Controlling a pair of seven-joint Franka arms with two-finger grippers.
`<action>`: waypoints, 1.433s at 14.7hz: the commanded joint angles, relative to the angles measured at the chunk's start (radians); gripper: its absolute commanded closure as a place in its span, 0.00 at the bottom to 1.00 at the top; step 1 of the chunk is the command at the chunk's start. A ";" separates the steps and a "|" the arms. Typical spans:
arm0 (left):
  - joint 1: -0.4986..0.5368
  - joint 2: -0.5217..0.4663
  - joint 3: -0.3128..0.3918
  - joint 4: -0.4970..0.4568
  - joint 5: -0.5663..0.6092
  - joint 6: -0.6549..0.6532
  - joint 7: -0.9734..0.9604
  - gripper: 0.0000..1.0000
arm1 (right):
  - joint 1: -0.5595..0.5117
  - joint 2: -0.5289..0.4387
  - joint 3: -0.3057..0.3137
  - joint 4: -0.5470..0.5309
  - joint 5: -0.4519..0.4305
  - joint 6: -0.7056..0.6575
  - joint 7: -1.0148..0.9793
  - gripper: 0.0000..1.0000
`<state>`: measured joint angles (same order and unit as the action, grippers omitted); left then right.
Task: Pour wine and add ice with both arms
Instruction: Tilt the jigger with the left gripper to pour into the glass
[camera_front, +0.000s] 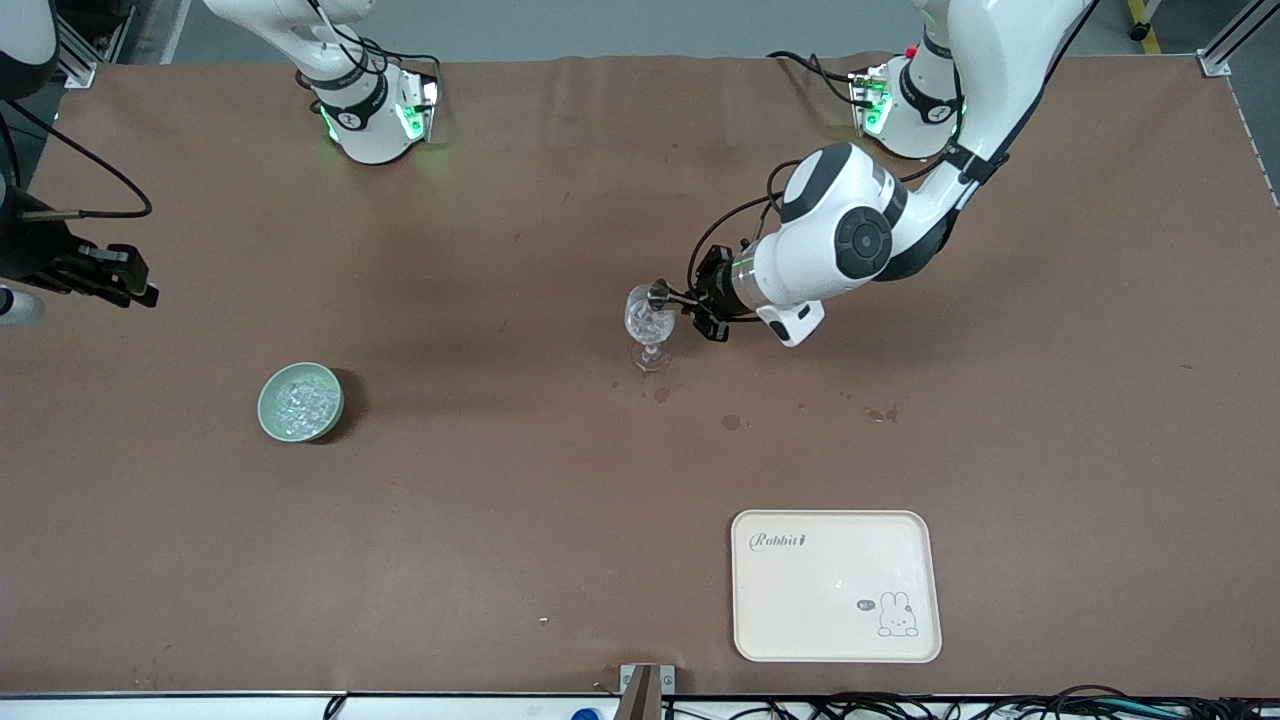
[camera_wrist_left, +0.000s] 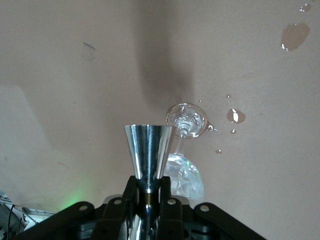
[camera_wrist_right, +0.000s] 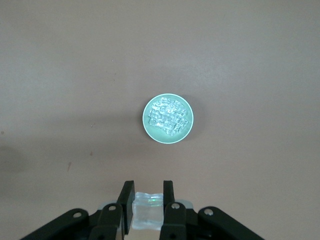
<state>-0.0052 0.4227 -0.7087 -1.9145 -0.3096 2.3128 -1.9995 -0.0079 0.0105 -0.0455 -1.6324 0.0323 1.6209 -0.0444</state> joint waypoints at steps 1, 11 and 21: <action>-0.004 -0.013 0.002 0.012 0.021 -0.033 -0.027 1.00 | -0.001 -0.021 0.004 -0.020 -0.008 0.002 0.015 0.94; -0.001 -0.018 0.006 0.041 0.050 -0.095 -0.079 1.00 | 0.002 -0.021 0.004 -0.021 -0.008 0.010 0.017 0.94; -0.018 -0.004 0.005 0.060 0.118 -0.101 -0.174 1.00 | 0.002 -0.021 0.006 -0.021 -0.006 0.002 0.017 0.94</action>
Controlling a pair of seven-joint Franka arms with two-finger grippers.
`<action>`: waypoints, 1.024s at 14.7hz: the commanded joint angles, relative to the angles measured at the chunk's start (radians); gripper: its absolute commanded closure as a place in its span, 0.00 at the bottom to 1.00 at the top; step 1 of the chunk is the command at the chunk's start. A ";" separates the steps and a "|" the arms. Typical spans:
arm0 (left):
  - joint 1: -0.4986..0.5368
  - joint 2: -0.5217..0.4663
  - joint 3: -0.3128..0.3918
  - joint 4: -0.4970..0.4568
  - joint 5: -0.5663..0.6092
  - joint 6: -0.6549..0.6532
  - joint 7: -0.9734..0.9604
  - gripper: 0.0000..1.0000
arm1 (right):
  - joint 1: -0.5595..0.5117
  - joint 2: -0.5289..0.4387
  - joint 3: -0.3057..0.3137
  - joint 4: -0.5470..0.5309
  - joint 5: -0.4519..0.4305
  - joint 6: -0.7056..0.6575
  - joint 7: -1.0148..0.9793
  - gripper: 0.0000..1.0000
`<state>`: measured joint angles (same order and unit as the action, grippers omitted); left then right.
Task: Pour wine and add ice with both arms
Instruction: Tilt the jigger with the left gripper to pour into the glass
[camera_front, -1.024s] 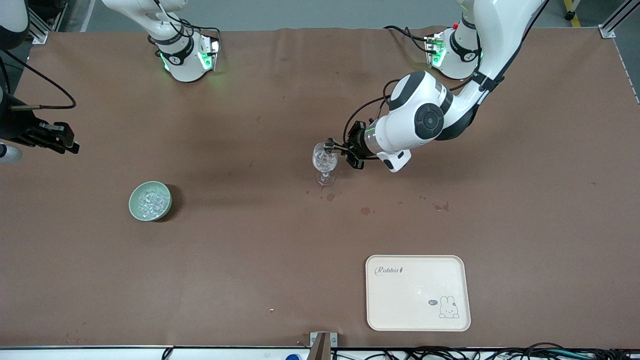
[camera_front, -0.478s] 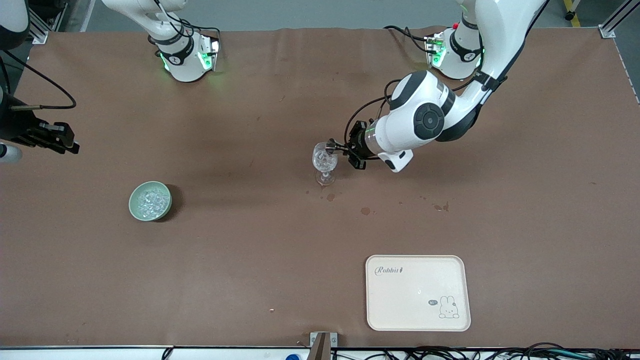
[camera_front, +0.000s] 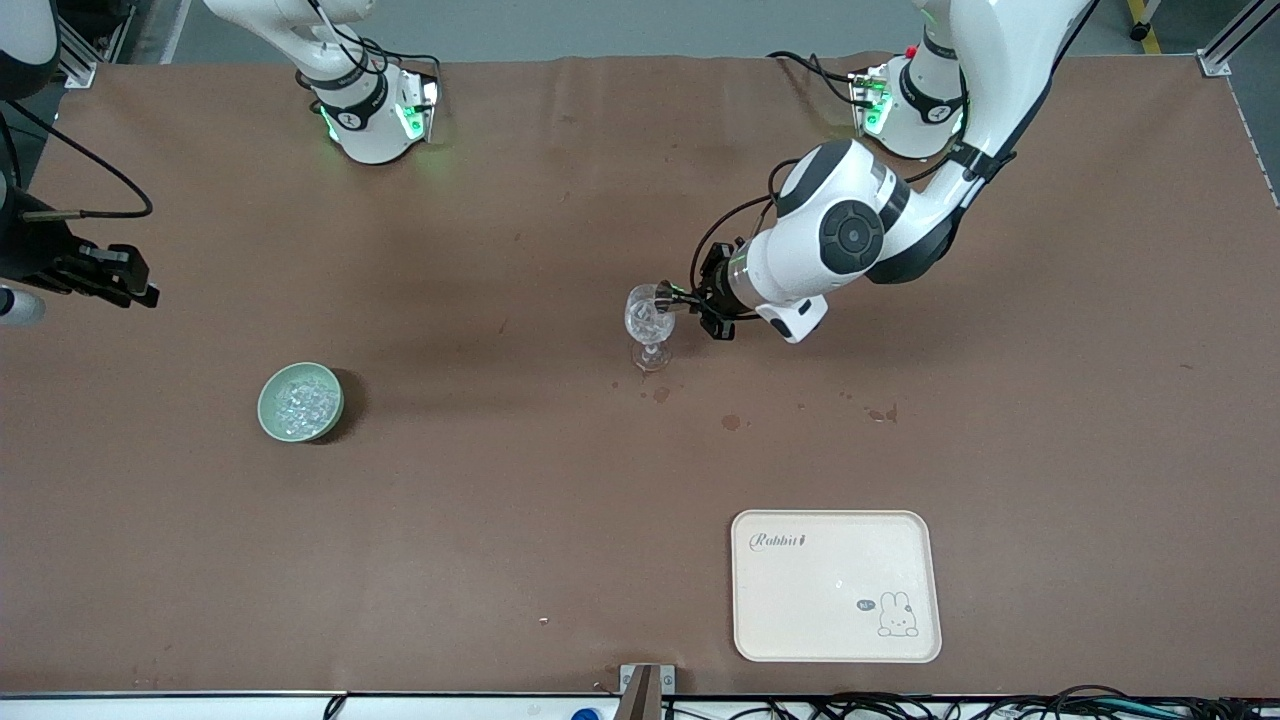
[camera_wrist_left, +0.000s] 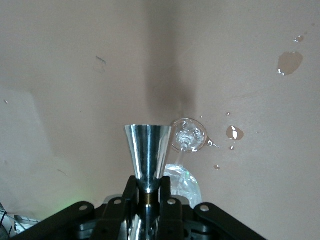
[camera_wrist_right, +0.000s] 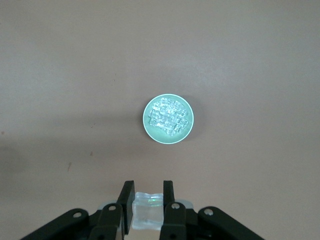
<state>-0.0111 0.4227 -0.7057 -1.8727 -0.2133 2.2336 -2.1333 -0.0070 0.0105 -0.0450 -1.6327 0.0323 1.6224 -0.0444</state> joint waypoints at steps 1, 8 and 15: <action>-0.010 -0.004 0.002 0.018 0.029 -0.022 -0.042 1.00 | 0.001 -0.021 0.004 -0.021 -0.006 0.001 0.017 0.94; -0.009 0.022 0.000 0.044 0.061 -0.026 -0.071 1.00 | 0.002 -0.021 0.005 -0.022 -0.006 0.005 0.017 0.94; 0.014 0.044 -0.026 0.064 -0.058 -0.029 0.097 1.00 | 0.010 -0.021 0.005 -0.024 -0.006 0.007 0.023 0.94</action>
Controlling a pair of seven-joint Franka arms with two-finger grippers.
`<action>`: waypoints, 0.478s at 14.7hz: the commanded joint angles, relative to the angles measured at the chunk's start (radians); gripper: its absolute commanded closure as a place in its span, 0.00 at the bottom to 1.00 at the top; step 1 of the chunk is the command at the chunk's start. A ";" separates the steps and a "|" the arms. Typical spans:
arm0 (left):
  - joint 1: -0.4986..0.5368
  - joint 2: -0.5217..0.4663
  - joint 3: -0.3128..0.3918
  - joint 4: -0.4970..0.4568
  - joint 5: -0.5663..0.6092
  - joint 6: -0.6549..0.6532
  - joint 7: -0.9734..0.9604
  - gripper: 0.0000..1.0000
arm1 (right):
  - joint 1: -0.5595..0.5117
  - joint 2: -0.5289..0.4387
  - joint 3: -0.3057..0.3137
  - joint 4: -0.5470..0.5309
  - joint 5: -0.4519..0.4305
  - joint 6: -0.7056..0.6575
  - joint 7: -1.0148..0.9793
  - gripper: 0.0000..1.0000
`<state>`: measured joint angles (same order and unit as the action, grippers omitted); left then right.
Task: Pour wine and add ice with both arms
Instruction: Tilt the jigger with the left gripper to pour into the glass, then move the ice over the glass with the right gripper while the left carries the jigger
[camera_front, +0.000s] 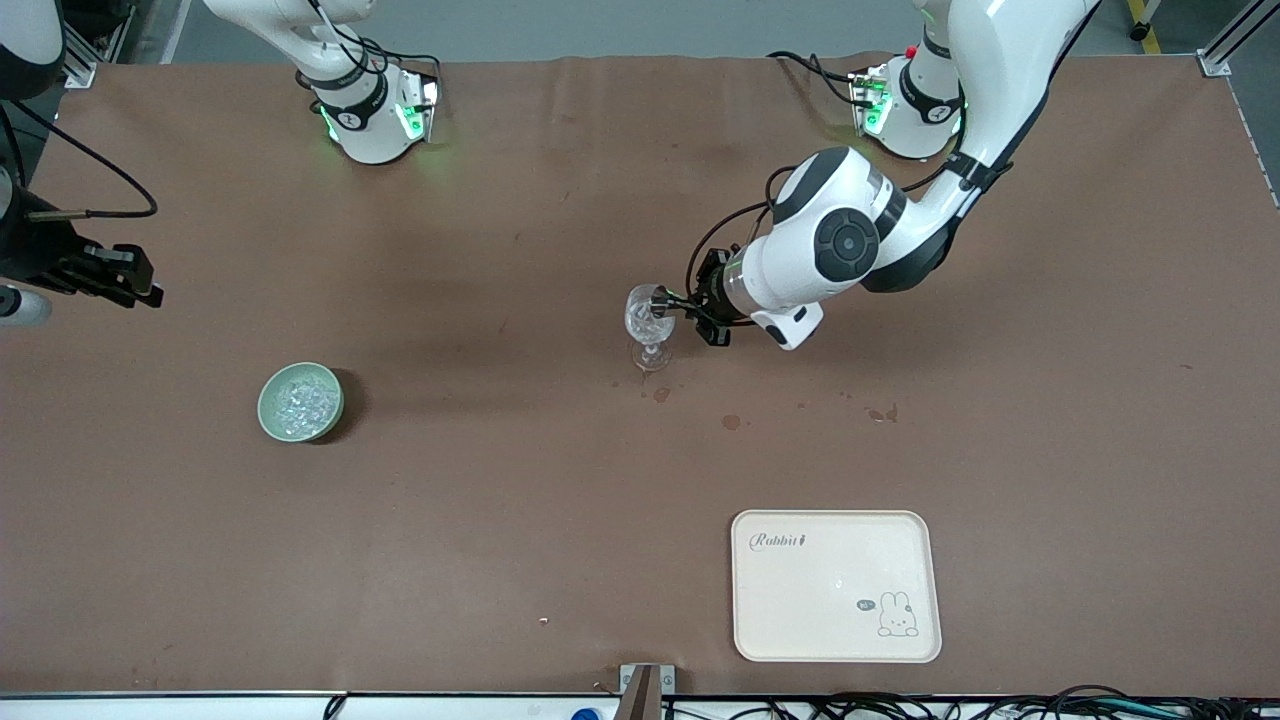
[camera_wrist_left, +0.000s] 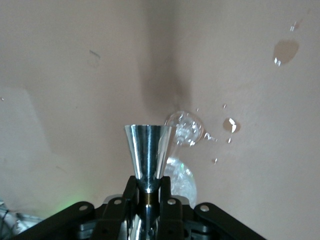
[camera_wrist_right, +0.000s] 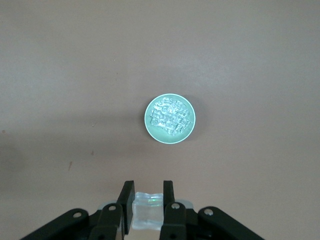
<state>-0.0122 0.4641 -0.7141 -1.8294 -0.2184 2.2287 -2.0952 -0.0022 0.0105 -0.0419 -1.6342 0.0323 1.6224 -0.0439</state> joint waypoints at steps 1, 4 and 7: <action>0.015 0.001 -0.019 0.021 -0.085 -0.027 0.094 1.00 | 0.013 -0.020 0.004 -0.023 -0.005 0.005 0.024 0.95; 0.037 0.001 -0.019 0.054 -0.198 -0.050 0.217 1.00 | 0.065 -0.018 0.004 -0.023 0.004 0.007 0.111 0.96; 0.107 -0.001 -0.021 0.088 -0.285 -0.106 0.365 1.00 | 0.181 -0.015 0.004 -0.021 0.006 0.020 0.264 0.98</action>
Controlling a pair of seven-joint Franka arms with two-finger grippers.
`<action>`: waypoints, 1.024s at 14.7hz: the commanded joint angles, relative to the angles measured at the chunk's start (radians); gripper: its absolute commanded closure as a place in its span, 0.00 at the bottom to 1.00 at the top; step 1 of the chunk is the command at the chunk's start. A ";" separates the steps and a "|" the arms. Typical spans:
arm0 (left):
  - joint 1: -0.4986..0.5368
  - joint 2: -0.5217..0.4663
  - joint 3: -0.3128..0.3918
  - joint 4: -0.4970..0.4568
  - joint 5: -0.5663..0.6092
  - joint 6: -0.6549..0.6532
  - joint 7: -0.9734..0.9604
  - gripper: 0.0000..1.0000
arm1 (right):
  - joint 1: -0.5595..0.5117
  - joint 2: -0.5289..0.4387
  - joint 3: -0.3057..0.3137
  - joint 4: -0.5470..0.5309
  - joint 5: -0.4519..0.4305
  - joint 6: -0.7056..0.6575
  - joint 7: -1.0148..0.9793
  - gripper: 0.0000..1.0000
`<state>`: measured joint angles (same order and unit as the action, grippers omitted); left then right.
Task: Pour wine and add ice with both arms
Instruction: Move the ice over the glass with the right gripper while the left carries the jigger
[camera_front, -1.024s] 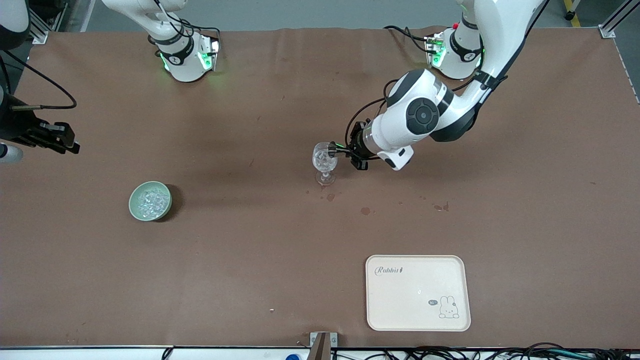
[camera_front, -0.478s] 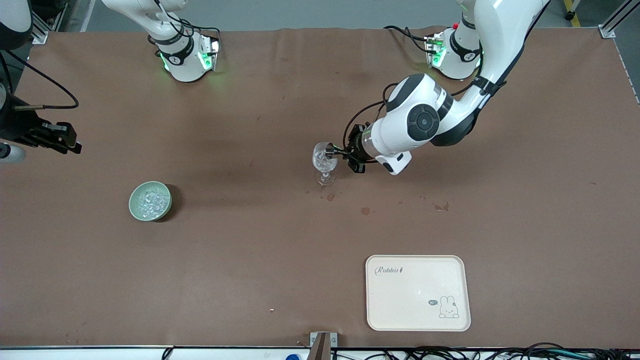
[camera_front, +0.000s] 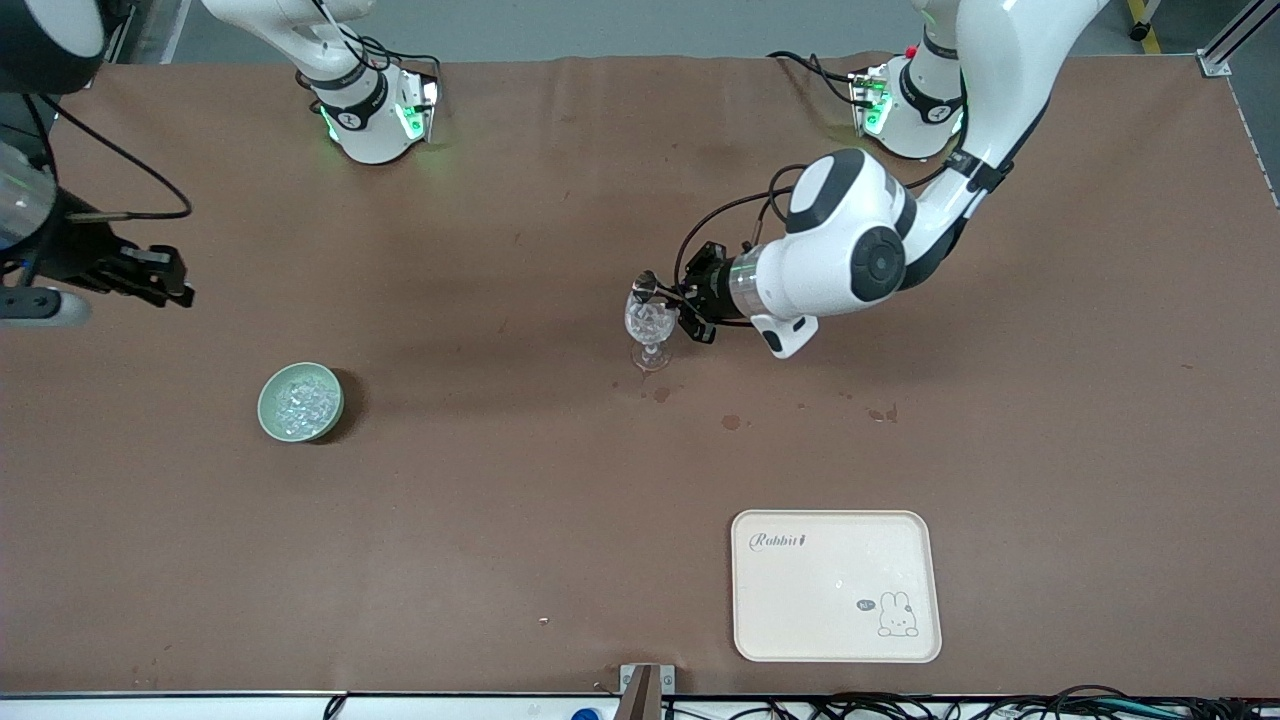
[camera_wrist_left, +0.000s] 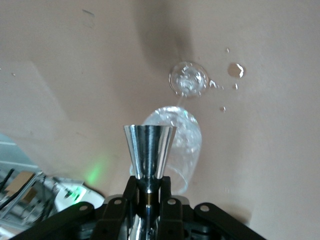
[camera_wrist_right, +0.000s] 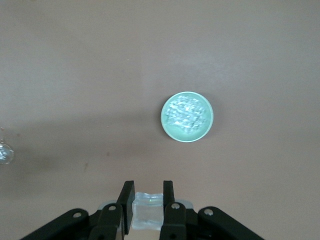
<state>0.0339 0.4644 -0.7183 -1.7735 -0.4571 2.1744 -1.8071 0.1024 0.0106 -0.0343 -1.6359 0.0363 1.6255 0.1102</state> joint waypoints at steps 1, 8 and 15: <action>0.076 0.002 -0.017 0.043 -0.060 -0.053 0.103 1.00 | 0.123 -0.014 -0.004 -0.021 0.004 0.028 0.170 0.98; 0.248 0.104 -0.010 0.166 -0.239 -0.051 0.326 1.00 | 0.440 0.118 -0.004 -0.007 0.049 0.155 0.496 0.99; 0.369 0.362 0.000 0.348 -0.377 -0.038 0.557 1.00 | 0.631 0.353 -0.006 0.124 0.077 0.347 0.709 0.98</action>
<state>0.4018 0.7101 -0.7104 -1.5379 -0.8029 2.1437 -1.2918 0.6962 0.2813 -0.0244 -1.6227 0.1042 1.9851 0.7785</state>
